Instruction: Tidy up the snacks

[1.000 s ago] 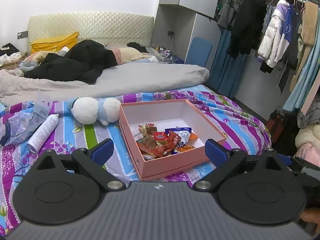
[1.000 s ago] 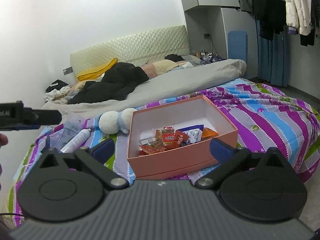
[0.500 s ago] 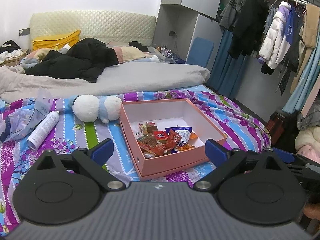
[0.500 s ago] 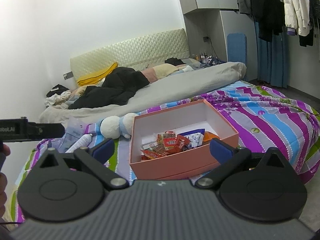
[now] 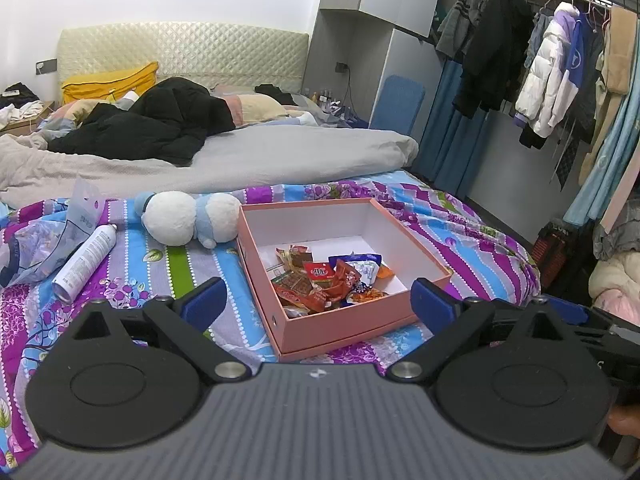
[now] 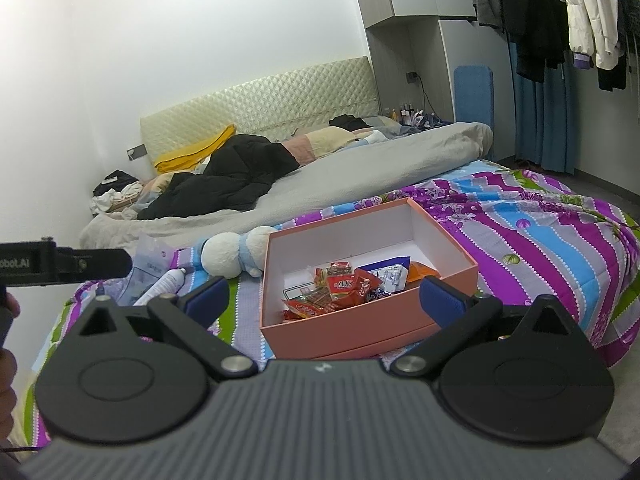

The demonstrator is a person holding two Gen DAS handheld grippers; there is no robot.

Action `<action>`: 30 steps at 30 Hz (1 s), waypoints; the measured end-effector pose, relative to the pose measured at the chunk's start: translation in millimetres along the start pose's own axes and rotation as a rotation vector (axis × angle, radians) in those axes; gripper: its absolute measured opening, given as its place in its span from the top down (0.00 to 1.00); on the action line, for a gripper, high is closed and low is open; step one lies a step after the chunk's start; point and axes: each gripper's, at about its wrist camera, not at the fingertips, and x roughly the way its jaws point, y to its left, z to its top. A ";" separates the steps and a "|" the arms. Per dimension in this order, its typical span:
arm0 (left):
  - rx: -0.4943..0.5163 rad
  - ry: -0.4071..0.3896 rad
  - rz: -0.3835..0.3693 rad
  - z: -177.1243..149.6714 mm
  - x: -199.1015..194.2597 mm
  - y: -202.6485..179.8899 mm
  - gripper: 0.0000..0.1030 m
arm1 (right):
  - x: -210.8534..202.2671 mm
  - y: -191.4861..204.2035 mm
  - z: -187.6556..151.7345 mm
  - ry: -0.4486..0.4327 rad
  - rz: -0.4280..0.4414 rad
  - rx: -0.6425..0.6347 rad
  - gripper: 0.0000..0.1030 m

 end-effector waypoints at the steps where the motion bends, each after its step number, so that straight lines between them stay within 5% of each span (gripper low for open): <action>1: 0.000 0.000 0.000 -0.2 -0.1 0.5 0.03 | 0.4 -0.5 -0.1 0.000 0.000 -0.001 0.00; 30: -0.014 0.001 -0.005 1.1 -1.1 3.1 0.02 | 0.2 4.4 -2.9 0.001 0.004 0.012 0.00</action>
